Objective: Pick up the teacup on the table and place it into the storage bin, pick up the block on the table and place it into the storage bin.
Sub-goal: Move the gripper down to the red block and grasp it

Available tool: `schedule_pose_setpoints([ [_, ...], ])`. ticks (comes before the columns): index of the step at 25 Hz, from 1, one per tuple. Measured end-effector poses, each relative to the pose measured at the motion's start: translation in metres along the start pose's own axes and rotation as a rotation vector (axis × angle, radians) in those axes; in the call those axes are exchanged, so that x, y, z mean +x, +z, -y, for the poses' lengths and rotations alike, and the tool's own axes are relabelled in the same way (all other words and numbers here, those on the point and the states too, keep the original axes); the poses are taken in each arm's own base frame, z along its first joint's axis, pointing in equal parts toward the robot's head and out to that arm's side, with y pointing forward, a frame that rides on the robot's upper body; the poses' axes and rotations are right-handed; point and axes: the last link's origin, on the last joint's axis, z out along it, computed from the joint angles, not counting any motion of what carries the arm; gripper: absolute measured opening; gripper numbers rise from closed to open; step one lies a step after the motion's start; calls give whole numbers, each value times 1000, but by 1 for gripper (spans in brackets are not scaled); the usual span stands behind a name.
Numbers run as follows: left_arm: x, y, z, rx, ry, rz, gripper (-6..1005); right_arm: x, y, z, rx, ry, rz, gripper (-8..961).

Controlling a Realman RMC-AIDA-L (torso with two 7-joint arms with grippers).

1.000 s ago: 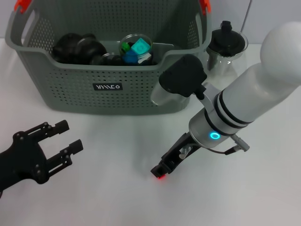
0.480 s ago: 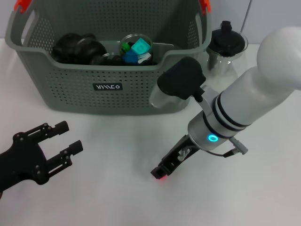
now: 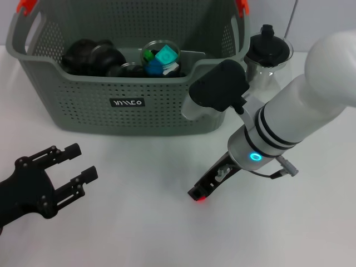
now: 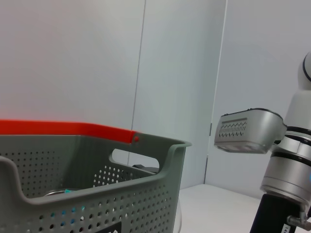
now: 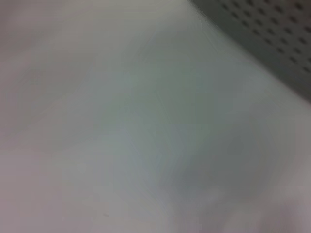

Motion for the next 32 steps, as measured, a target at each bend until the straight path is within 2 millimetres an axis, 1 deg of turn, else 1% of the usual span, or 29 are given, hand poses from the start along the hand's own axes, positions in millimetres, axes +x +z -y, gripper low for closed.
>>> schedule_pose_setpoints([
  [10, -3, 1, 1, 13, -12, 5, 586, -1, -6, -11, -15, -26, 24, 484],
  [24, -3, 1, 1, 12, -12, 5, 586, 5, 0, -8, -9, -5, -1, 479],
  [29, -3, 1, 1, 12, -14, 4, 586, 8, 2, -7, -7, -4, -10, 395],
  [32, -3, 1, 1, 12, -14, 4, 586, 9, 3, -6, -4, -2, -11, 390],
])
